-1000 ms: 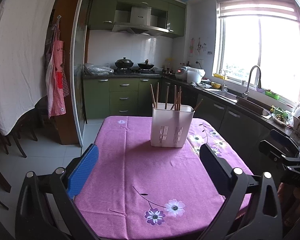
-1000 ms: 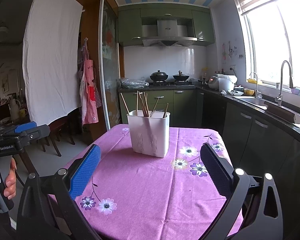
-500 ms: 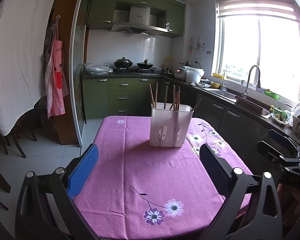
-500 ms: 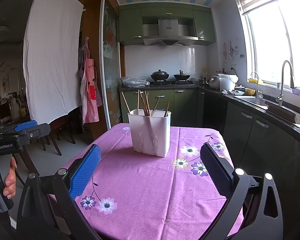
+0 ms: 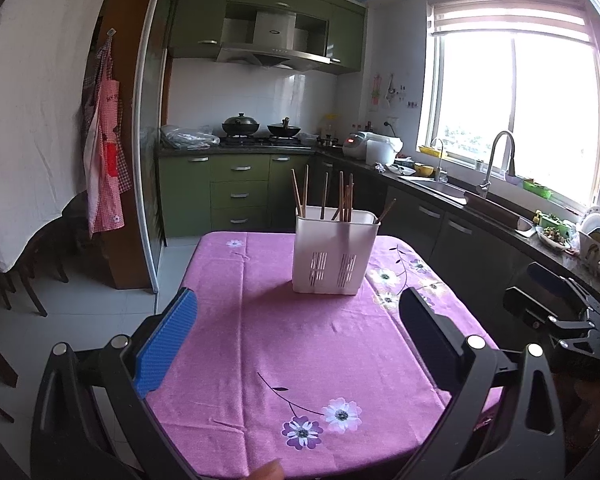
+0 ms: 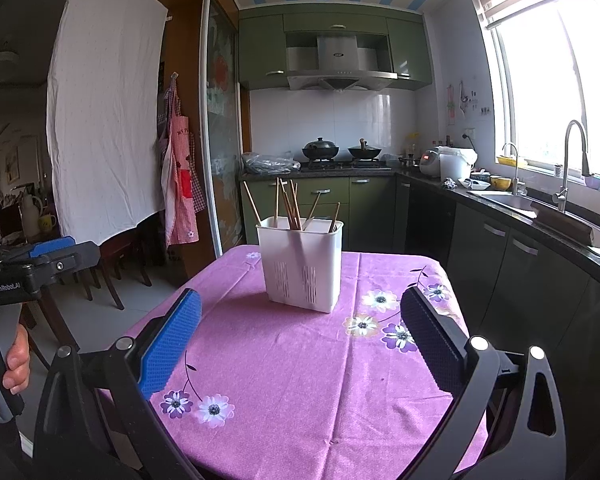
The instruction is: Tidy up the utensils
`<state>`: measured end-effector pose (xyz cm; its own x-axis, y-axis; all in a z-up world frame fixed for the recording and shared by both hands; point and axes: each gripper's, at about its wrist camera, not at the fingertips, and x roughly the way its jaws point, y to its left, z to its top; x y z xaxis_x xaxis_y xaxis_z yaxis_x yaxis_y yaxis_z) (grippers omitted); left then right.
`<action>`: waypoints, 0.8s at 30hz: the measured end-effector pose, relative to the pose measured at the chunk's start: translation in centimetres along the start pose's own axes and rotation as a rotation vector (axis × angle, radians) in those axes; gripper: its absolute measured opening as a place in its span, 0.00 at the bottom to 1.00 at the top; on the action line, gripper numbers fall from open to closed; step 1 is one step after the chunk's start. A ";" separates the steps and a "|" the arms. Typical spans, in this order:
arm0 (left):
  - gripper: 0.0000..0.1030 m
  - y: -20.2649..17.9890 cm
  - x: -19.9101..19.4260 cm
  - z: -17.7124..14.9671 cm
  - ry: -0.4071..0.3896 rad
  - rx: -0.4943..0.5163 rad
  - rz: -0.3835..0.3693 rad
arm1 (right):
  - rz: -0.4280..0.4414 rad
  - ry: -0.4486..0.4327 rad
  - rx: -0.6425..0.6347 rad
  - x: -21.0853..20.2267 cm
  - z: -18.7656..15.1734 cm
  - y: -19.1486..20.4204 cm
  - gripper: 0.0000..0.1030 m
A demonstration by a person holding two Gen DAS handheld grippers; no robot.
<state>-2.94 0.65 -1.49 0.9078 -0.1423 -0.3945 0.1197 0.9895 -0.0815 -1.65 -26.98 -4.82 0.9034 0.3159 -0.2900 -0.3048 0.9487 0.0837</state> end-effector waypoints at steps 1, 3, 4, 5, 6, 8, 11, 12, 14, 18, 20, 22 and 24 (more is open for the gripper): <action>0.93 0.0 0.0 0.0 0.002 -0.004 -0.001 | 0.001 0.000 0.000 0.0 -0.1 -0.1 0.95; 0.93 0.2 0.0 0.1 0.006 -0.005 -0.005 | 0.002 0.002 0.000 0.0 -0.2 -0.1 0.95; 0.93 0.2 0.1 0.2 0.009 -0.006 -0.004 | 0.002 0.002 -0.001 0.0 -0.2 -0.1 0.95; 0.93 0.4 0.1 0.2 0.010 -0.006 -0.003 | 0.003 0.002 -0.001 0.0 -0.2 -0.2 0.95; 0.93 0.5 0.2 0.3 0.011 -0.006 -0.004 | 0.003 0.002 -0.001 0.0 -0.2 -0.1 0.95; 0.93 0.4 0.2 0.3 0.011 -0.004 0.003 | 0.003 0.002 -0.001 0.0 -0.2 -0.1 0.95; 0.93 0.5 0.1 0.3 0.008 -0.001 0.012 | 0.002 0.002 -0.002 0.0 -0.2 -0.1 0.95; 0.93 0.5 0.1 0.3 0.008 -0.001 0.011 | 0.002 0.002 -0.002 0.0 -0.2 -0.1 0.95; 0.93 0.5 0.2 0.3 0.010 -0.003 0.011 | 0.004 0.003 -0.001 0.0 -0.2 -0.1 0.95; 0.93 0.5 0.2 0.3 0.019 -0.002 -0.001 | 0.004 0.005 -0.003 0.0 -0.2 -0.1 0.95; 0.93 0.5 0.3 0.3 0.024 0.001 0.002 | 0.005 0.005 -0.003 0.1 -0.3 -0.1 0.95; 0.93 0.4 0.4 0.3 0.025 0.005 0.002 | 0.006 0.005 -0.005 0.1 -0.3 -0.1 0.95; 0.93 0.3 0.4 0.4 0.028 0.009 0.002 | 0.008 0.005 -0.007 0.2 -0.4 -0.2 0.95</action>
<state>-2.40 0.87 -1.35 0.8966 -0.1410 -0.4198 0.1216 0.9899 -0.0730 -1.55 -27.10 -5.28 0.8994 0.3234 -0.2942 -0.3142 0.9460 0.0794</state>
